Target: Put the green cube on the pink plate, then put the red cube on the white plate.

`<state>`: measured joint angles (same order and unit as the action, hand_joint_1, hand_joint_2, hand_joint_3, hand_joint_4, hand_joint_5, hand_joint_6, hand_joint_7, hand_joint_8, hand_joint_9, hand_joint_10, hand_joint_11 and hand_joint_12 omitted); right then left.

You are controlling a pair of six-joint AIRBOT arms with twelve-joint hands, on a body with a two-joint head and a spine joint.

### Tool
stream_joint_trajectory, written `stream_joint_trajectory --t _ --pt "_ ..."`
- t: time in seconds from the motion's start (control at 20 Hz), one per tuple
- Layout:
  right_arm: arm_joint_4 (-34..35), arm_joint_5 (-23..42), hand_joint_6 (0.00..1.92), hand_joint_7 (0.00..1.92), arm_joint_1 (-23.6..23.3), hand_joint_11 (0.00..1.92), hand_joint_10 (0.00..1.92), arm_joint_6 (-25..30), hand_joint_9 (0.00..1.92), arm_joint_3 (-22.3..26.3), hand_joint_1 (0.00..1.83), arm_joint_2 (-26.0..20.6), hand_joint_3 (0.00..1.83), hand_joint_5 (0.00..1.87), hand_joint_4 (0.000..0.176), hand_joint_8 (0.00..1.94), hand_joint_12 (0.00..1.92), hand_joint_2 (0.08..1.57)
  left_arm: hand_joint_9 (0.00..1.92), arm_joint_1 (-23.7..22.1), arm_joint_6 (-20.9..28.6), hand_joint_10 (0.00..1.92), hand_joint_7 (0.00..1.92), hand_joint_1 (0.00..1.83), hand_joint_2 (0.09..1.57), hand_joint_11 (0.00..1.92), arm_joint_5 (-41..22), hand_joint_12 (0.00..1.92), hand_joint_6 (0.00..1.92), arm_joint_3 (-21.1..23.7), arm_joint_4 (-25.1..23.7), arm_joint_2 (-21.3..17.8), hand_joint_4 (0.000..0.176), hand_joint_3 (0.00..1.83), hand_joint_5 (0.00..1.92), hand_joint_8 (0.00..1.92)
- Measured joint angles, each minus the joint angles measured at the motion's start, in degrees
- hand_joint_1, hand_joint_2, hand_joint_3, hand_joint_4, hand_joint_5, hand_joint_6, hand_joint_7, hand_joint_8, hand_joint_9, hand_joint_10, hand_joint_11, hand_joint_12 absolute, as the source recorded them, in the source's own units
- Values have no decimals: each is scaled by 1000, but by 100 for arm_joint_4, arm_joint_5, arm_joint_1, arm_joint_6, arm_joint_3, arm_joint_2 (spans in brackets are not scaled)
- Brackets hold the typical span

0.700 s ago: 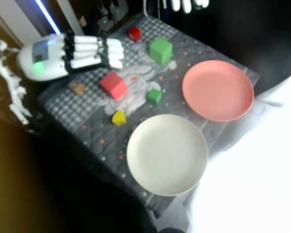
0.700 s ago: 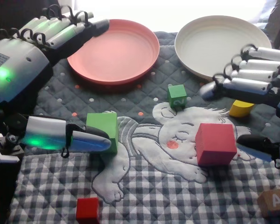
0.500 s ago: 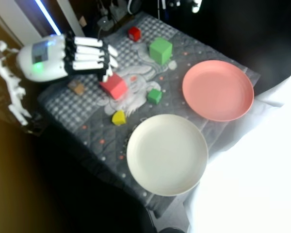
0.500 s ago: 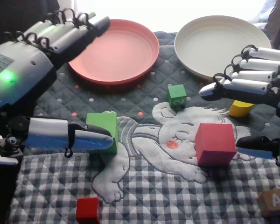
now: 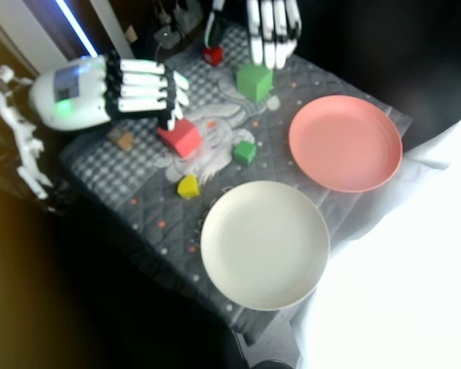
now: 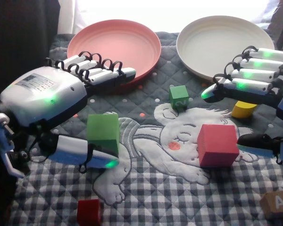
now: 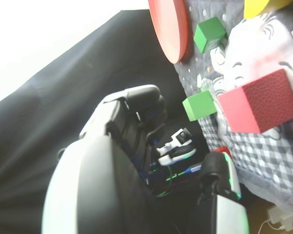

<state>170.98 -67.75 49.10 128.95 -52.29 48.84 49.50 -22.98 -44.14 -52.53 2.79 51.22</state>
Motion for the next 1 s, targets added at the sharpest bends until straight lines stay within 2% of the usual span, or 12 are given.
stream_joint_trajectory --t 0.1,0.15,0.25,0.4,0.45,0.55,0.6,0.65,0.7,0.75,0.9,1.0 --pt "0 -2 671 431 0 224 1090 0 330 0 931 0 5 314 0 719 1670 1088 213 -37 -2 601 394 756 884 0 216 1539 8 -74 17 72 0 3 311 8" --pt "0 0 669 437 0 215 1083 0 336 0 933 0 4 307 0 719 1669 1087 348 -70 2 627 472 779 909 132 337 1522 17 -146 17 144 0 9 356 31" --pt "-2 -2 666 431 0 203 1078 0 336 0 931 0 3 303 0 715 1667 1085 403 -70 2 623 504 773 919 191 415 1483 15 -146 20 151 0 8 370 33" --pt "0 0 654 459 0 222 1055 0 362 0 1000 0 3 326 0 639 1622 1093 557 -70 2 865 712 880 998 402 549 1567 23 -251 59 210 0 8 528 85" --pt "0 0 654 459 0 222 1055 0 362 0 1000 2 3 326 0 639 1622 1093 557 -70 0 865 712 880 998 402 560 1567 23 -271 94 225 0 8 528 85" --pt "0 0 663 497 0 245 1009 2 399 0 1016 2 0 349 0 586 1565 1086 686 -72 2 982 858 990 1144 555 656 1597 75 -321 90 256 0 19 719 171" --pt "0 -2 668 505 -4 261 1003 0 409 0 1016 2 0 361 0 577 1547 1080 799 -76 7 932 903 1151 1183 657 713 1556 1069 -365 160 315 0 31 689 990" --pt "4 0 611 525 -31 284 985 2 430 0 1017 11 0 378 0 551 1525 1066 880 -76 15 1307 858 1315 1189 739 750 1598 1192 -402 175 332 0 8 665 1173" --pt "4 -2 593 521 -39 272 972 0 426 0 1034 13 0 373 0 537 1516 1067 902 -81 11 1389 847 1349 1190 757 737 1606 1214 -413 186 343 0 4 660 1207" --pt "2 -2 560 532 -37 276 950 2 438 0 1050 13 0 381 0 513 1497 1064 920 -81 11 1319 871 1235 1223 832 708 1647 1288 -455 205 365 0 6 655 1330" --pt "0 -2 561 551 -37 269 939 2 441 0 1042 17 0 415 0 497 1524 1059 936 -81 22 1356 852 1205 1249 856 680 1716 1300 -490 341 389 0 2 632 1438" --pt "0 0 578 559 -37 289 974 2 438 0 1034 17 0 423 0 506 1540 1060 906 -81 9 1238 894 1217 1231 786 555 1612 1290 -490 468 389 0 0 648 1349"
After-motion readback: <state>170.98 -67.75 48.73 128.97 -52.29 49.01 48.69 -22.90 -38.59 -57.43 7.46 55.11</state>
